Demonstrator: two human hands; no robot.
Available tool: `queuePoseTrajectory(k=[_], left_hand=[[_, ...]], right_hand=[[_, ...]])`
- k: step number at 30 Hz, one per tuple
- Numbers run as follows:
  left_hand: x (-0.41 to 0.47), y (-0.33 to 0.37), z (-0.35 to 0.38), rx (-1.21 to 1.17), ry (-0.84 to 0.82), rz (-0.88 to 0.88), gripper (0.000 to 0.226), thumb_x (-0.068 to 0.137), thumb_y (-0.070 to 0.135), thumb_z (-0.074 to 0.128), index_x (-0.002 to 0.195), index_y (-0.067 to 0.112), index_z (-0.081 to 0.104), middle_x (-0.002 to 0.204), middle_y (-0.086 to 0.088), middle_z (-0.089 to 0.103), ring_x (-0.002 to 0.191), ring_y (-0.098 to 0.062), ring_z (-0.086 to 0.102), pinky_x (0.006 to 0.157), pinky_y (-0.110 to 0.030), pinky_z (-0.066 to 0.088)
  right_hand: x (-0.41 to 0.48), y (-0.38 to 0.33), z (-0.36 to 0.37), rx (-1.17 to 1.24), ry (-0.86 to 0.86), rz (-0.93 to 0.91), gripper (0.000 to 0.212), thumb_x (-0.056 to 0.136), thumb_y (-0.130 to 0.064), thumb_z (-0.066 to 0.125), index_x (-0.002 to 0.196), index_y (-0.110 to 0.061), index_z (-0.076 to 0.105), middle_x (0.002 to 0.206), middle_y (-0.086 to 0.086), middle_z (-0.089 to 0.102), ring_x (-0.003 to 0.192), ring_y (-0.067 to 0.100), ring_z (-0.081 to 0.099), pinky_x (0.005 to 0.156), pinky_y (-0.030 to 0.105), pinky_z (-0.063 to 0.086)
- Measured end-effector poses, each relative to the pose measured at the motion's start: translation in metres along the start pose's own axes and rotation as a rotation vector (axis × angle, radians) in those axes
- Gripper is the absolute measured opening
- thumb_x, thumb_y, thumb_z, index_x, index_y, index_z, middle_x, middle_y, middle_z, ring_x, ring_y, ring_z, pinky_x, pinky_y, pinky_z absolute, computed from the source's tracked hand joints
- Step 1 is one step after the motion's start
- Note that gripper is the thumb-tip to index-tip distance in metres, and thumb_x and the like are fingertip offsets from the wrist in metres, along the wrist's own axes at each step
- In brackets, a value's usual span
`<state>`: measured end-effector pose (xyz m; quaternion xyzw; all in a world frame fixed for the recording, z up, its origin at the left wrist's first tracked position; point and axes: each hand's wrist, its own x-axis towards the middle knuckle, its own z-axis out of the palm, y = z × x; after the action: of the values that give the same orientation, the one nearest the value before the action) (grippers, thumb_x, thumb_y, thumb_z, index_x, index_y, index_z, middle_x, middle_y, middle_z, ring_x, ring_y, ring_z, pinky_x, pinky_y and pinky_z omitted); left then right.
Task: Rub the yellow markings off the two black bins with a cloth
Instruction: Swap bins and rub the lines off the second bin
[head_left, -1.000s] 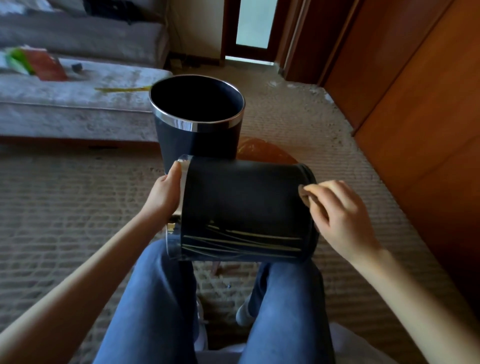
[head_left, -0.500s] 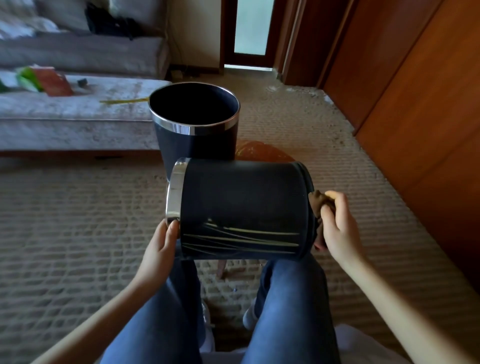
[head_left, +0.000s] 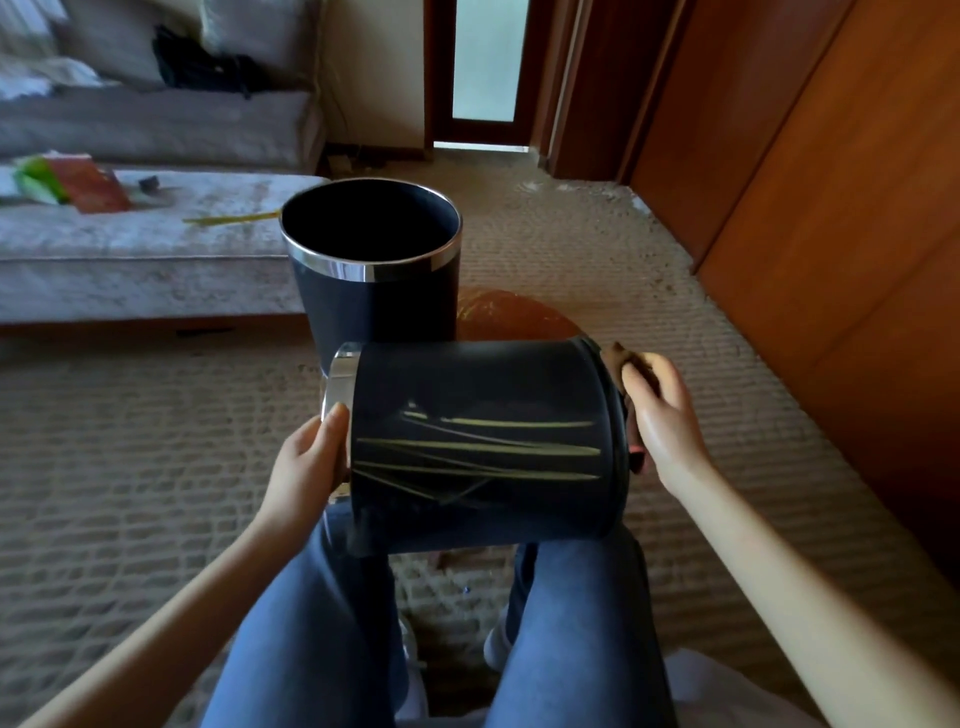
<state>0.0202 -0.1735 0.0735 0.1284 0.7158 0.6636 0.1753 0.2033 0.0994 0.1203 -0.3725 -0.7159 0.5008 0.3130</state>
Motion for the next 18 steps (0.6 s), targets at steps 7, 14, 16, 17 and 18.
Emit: queuePoseTrajectory(k=[7, 14, 16, 17, 18], left_hand=[[0.027, 0.007, 0.009, -0.047, 0.038, -0.017, 0.038, 0.105, 0.038, 0.046, 0.09, 0.011, 0.067, 0.078, -0.011, 0.063, 0.072, -0.023, 0.057, 0.062, -0.032, 0.046], [0.037, 0.01, 0.013, -0.05, 0.057, -0.024, 0.037, 0.105, 0.04, 0.047, 0.09, 0.013, 0.069, 0.081, -0.007, 0.067, 0.077, -0.018, 0.062, 0.073, -0.036, 0.05], [0.036, 0.01, 0.013, -0.046, 0.057, -0.027, 0.037, 0.104, 0.04, 0.047, 0.089, 0.014, 0.069, 0.076, -0.004, 0.067, 0.073, -0.018, 0.061, 0.07, -0.036, 0.048], [0.037, 0.009, 0.012, -0.039, 0.062, -0.029, 0.037, 0.105, 0.04, 0.047, 0.086, 0.015, 0.068, 0.071, 0.0, 0.067, 0.069, -0.016, 0.06, 0.066, -0.035, 0.048], [0.037, 0.009, 0.012, -0.031, 0.065, -0.027, 0.038, 0.105, 0.04, 0.047, 0.084, 0.016, 0.067, 0.065, 0.005, 0.065, 0.064, -0.013, 0.058, 0.062, -0.033, 0.046]], right_hand=[[0.007, 0.004, -0.032, 0.036, -0.155, 0.068, 0.023, 0.098, -0.011, 0.057, 0.115, -0.024, 0.066, 0.109, -0.005, 0.071, 0.106, 0.014, 0.065, 0.089, 0.032, 0.048], [0.01, -0.024, -0.044, -0.701, 0.258, -0.461, 0.022, 0.088, -0.028, 0.07, 0.083, -0.014, 0.053, 0.078, 0.004, 0.059, 0.076, 0.027, 0.055, 0.055, 0.033, 0.038], [0.019, -0.03, -0.034, -0.888, 0.306, -0.637, 0.022, 0.085, -0.027, 0.069, 0.08, -0.01, 0.056, 0.084, 0.011, 0.056, 0.083, 0.033, 0.051, 0.064, 0.04, 0.041], [0.023, -0.032, -0.025, -0.964, 0.319, -0.702, 0.023, 0.084, -0.028, 0.068, 0.079, -0.008, 0.057, 0.087, 0.013, 0.054, 0.085, 0.034, 0.049, 0.067, 0.043, 0.04], [0.026, -0.032, -0.013, -1.011, 0.314, -0.738, 0.024, 0.084, -0.029, 0.067, 0.078, -0.007, 0.059, 0.089, 0.014, 0.052, 0.086, 0.034, 0.047, 0.068, 0.044, 0.039]])
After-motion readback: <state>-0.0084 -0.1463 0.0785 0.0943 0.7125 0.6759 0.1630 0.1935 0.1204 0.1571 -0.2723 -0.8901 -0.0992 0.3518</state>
